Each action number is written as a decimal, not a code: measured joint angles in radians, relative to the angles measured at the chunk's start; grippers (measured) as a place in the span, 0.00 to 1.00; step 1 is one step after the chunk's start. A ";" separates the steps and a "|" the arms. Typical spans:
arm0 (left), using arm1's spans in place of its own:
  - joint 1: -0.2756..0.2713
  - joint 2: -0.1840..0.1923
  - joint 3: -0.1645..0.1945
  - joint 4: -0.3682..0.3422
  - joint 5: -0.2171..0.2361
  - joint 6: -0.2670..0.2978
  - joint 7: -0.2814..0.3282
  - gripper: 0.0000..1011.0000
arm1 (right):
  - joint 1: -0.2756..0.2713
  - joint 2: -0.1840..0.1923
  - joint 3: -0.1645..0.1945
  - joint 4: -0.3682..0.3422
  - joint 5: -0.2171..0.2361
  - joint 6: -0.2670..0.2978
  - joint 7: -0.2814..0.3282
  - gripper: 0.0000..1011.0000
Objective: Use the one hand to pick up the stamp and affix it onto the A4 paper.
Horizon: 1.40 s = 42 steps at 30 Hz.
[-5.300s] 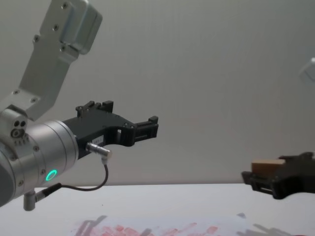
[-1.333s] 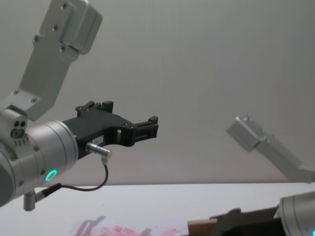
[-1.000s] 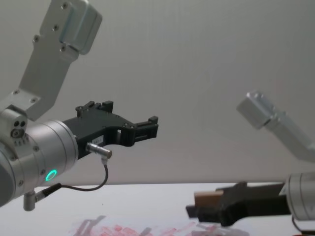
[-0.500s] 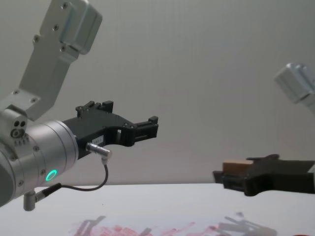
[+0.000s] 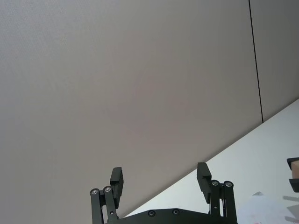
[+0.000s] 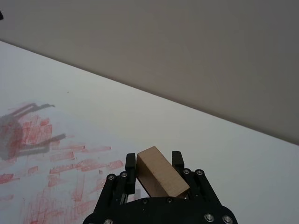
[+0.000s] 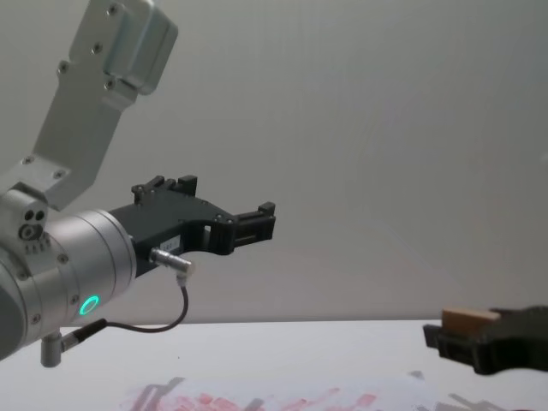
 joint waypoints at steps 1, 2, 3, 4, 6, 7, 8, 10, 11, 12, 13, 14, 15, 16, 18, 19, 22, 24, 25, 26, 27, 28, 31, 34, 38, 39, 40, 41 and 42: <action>0.000 0.000 0.000 0.000 0.000 0.000 0.000 0.99 | -0.006 0.002 0.000 -0.004 0.005 0.002 -0.007 0.45; 0.000 0.000 0.000 0.000 0.000 0.000 0.000 0.99 | -0.013 0.004 0.000 -0.008 0.008 0.003 -0.015 0.45; 0.000 0.000 0.000 0.000 0.000 0.000 0.000 0.99 | -0.026 0.008 0.001 -0.018 0.016 0.007 -0.032 0.45; 0.000 0.000 0.000 0.000 0.000 0.000 0.000 0.99 | -0.031 0.010 0.001 -0.021 0.019 0.009 -0.041 0.45; 0.000 0.000 0.000 0.000 0.000 0.000 0.000 0.99 | -0.042 0.013 0.001 -0.028 0.023 0.012 -0.052 0.45; 0.000 0.000 0.000 0.000 0.000 0.000 0.000 0.99 | -0.047 0.015 0.001 -0.032 0.026 0.014 -0.061 0.45; 0.000 0.000 0.000 0.000 0.000 0.000 0.000 0.99 | -0.057 0.019 0.002 -0.039 0.030 0.018 -0.075 0.45; 0.000 0.000 0.000 0.000 0.000 0.000 0.000 0.99 | -0.071 0.024 0.002 -0.049 0.033 0.022 -0.093 0.45; 0.000 0.000 0.000 0.000 0.000 0.000 0.000 0.99 | -0.075 0.025 0.002 -0.052 0.033 0.024 -0.099 0.45; 0.000 0.000 0.000 0.000 0.000 0.000 0.000 0.99 | -0.078 0.027 0.003 -0.056 0.033 0.025 -0.104 0.45; 0.000 0.000 0.000 0.000 0.000 0.000 0.000 0.99 | -0.085 0.029 0.003 -0.061 0.034 0.027 -0.114 0.45; 0.000 0.000 0.000 0.000 0.000 0.000 0.000 0.99 | -0.089 0.031 0.003 -0.064 0.033 0.029 -0.121 0.45; 0.000 0.000 0.000 0.000 0.000 0.000 0.000 0.99 | -0.092 0.032 0.004 -0.067 0.033 0.031 -0.126 0.45; 0.000 0.000 0.000 0.000 0.000 0.000 0.000 0.99 | -0.095 0.033 0.004 -0.069 0.033 0.032 -0.131 0.45; 0.000 0.000 0.000 0.000 0.000 0.000 0.000 0.99 | -0.104 0.037 0.005 -0.077 0.031 0.036 -0.145 0.45; 0.000 0.000 0.000 0.000 0.000 0.000 0.000 0.99 | -0.107 0.038 0.005 -0.079 0.030 0.037 -0.148 0.45; 0.000 0.000 0.000 0.000 0.000 0.000 0.000 0.99 | -0.116 0.042 0.005 -0.087 0.027 0.041 -0.160 0.45; 0.000 0.000 0.000 0.000 0.000 0.000 0.000 0.99 | -0.122 0.044 0.005 -0.091 0.024 0.044 -0.167 0.45; 0.000 0.000 0.000 0.000 0.000 0.000 0.000 0.99 | -0.123 0.045 0.005 -0.092 0.023 0.045 -0.169 0.45; 0.000 0.000 0.000 0.000 0.000 0.000 0.000 0.99 | -0.126 0.045 0.005 -0.093 0.023 0.046 -0.171 0.45; 0.000 0.000 0.000 0.000 0.000 0.000 0.000 0.99 | -0.129 0.046 0.005 -0.095 0.021 0.048 -0.174 0.45; 0.000 0.000 0.000 0.000 0.000 0.000 0.000 0.99 | -0.130 0.047 0.005 -0.096 0.020 0.049 -0.175 0.45; 0.000 0.000 0.000 0.000 0.000 0.000 0.000 0.99 | -0.135 0.049 0.005 -0.099 0.017 0.052 -0.180 0.45; 0.000 0.000 0.000 0.000 0.000 0.000 0.000 0.99 | -0.143 0.052 0.005 -0.103 0.013 0.057 -0.185 0.45; 0.000 0.000 0.000 0.000 0.000 0.000 0.000 0.99 | -0.147 0.054 0.006 -0.106 0.011 0.061 -0.189 0.45; 0.000 0.000 0.000 0.000 0.000 0.000 0.000 0.99 | -0.148 0.054 0.006 -0.107 0.010 0.061 -0.189 0.45; 0.000 0.000 0.000 0.000 0.000 0.000 0.000 0.99 | -0.149 0.055 0.006 -0.108 0.010 0.062 -0.190 0.46; 0.000 0.000 0.000 0.000 0.000 0.000 0.000 0.99 | -0.150 0.055 0.007 -0.108 0.009 0.062 -0.190 0.48; 0.000 0.000 0.000 0.000 0.000 0.000 0.000 0.99 | -0.151 0.055 0.007 -0.109 0.009 0.063 -0.192 0.52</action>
